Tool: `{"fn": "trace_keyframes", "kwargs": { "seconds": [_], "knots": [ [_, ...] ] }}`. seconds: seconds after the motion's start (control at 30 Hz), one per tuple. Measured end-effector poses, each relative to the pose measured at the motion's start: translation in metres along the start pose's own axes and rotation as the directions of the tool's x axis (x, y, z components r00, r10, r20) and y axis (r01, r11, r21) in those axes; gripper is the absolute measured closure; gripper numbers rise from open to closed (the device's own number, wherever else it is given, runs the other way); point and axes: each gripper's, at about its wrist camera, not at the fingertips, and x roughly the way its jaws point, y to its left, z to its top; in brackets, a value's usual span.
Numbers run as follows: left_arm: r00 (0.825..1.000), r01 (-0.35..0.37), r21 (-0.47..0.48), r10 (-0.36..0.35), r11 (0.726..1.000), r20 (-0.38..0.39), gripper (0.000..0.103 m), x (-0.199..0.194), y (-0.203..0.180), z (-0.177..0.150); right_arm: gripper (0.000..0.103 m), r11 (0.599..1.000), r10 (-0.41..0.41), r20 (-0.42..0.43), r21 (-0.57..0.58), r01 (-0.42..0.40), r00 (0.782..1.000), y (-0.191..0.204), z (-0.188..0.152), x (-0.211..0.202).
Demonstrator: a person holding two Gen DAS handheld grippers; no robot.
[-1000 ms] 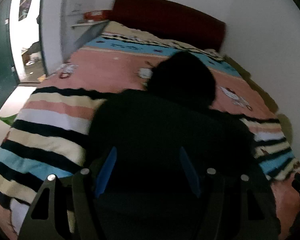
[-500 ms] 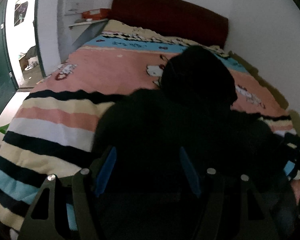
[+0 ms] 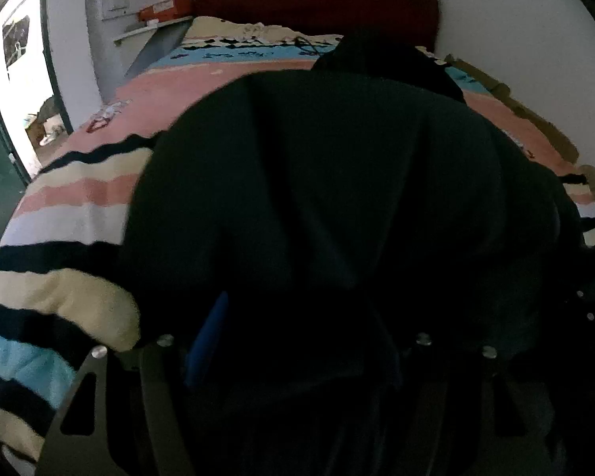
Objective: Fold large clothes
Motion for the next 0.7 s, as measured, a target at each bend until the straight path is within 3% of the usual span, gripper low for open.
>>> {"fn": "trace_keyframes", "kwargs": {
  "seconds": [0.13,0.23,0.33,0.5,0.7],
  "knots": [
    [0.996,-0.055,0.003,0.055,0.998,0.075,0.037,-0.020,-0.002,0.015,0.028,1.000,-0.004,-0.014,-0.025,0.004,1.000,0.002,0.004,-0.012],
    [0.992,-0.059,-0.005,0.059,0.998,0.111,0.037,-0.021,-0.003,0.039,0.028,1.000,0.007,0.060,-0.020,-0.006,0.998,-0.003,0.015,-0.034],
    [0.991,-0.051,-0.029,0.054,0.998,0.122,0.037,-0.011,-0.004,0.064,0.028,0.999,-0.033,0.106,-0.027,0.036,0.994,-0.010,0.028,-0.043],
    [0.992,-0.072,-0.036,0.075,0.997,0.104,0.036,0.025,-0.011,0.081,0.028,0.994,-0.097,0.045,-0.040,0.099,0.994,-0.028,0.032,-0.009],
    [0.993,-0.058,-0.056,0.063,0.997,0.100,0.035,0.045,-0.013,0.063,0.028,0.998,-0.052,0.048,0.030,0.050,0.997,-0.046,0.015,0.022]
  ]
}}
